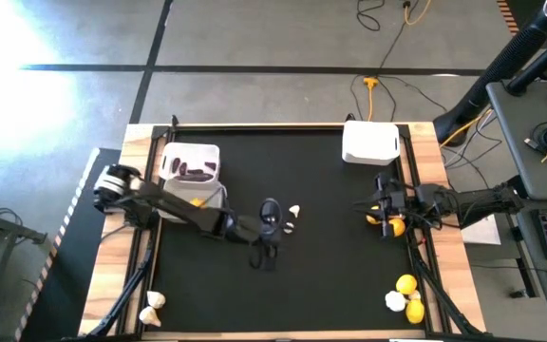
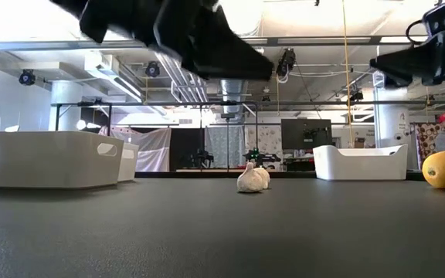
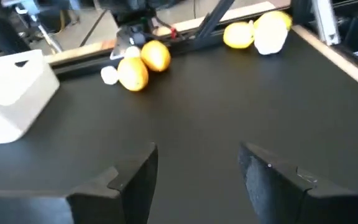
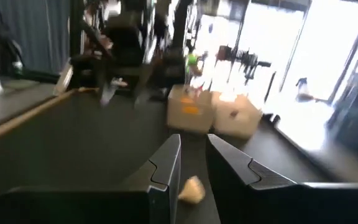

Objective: Sort produce into baskets
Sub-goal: Put the garlic into the right white bin

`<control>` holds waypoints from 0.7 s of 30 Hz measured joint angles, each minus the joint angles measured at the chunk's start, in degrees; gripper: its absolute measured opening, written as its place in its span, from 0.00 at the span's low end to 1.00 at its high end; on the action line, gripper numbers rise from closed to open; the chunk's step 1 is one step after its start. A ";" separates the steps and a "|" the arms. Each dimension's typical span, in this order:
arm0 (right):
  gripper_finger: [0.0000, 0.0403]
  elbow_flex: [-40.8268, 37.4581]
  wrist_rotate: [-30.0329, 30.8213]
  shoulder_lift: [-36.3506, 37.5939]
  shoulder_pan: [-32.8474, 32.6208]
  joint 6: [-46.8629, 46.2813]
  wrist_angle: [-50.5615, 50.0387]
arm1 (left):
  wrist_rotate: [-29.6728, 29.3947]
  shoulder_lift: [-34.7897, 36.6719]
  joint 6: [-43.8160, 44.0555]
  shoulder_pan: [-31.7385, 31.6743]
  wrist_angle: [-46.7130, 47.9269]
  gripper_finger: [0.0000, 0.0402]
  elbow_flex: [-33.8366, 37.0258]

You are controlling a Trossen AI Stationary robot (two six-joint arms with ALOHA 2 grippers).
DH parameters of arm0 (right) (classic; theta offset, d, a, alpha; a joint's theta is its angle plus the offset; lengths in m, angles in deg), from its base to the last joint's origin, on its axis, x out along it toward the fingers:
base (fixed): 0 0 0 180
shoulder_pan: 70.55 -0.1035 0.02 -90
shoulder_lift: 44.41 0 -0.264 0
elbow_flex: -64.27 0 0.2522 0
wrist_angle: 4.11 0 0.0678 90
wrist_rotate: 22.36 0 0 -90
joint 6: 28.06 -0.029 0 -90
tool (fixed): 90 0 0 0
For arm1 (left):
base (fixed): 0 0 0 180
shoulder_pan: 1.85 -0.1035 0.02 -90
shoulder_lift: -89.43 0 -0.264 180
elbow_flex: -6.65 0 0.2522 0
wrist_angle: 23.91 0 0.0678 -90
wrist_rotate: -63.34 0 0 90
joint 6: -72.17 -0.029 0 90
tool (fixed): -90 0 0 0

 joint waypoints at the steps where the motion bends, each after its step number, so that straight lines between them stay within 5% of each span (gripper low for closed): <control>1: 0.17 0.00 -0.60 -0.02 0.00 1.64 2.28 | -1.53 -1.26 0.73 0.26 -1.55 0.51 0.47; 6: 0.17 0.00 -15.74 -0.02 -0.02 4.48 11.89 | -12.91 -4.84 3.32 0.18 -2.99 0.51 2.73; 10: 0.17 0.02 -27.35 -0.06 -0.04 5.22 12.91 | -15.88 -4.97 4.17 0.01 -4.65 0.52 5.11; 17: 0.17 0.01 -29.17 -4.40 -0.04 5.79 12.84 | -4.13 -5.18 12.28 -3.43 -10.22 0.56 11.59; 21: 0.17 0.01 -29.17 -9.06 -0.04 4.25 16.57 | -4.92 -6.64 11.66 -4.26 -10.81 0.55 12.34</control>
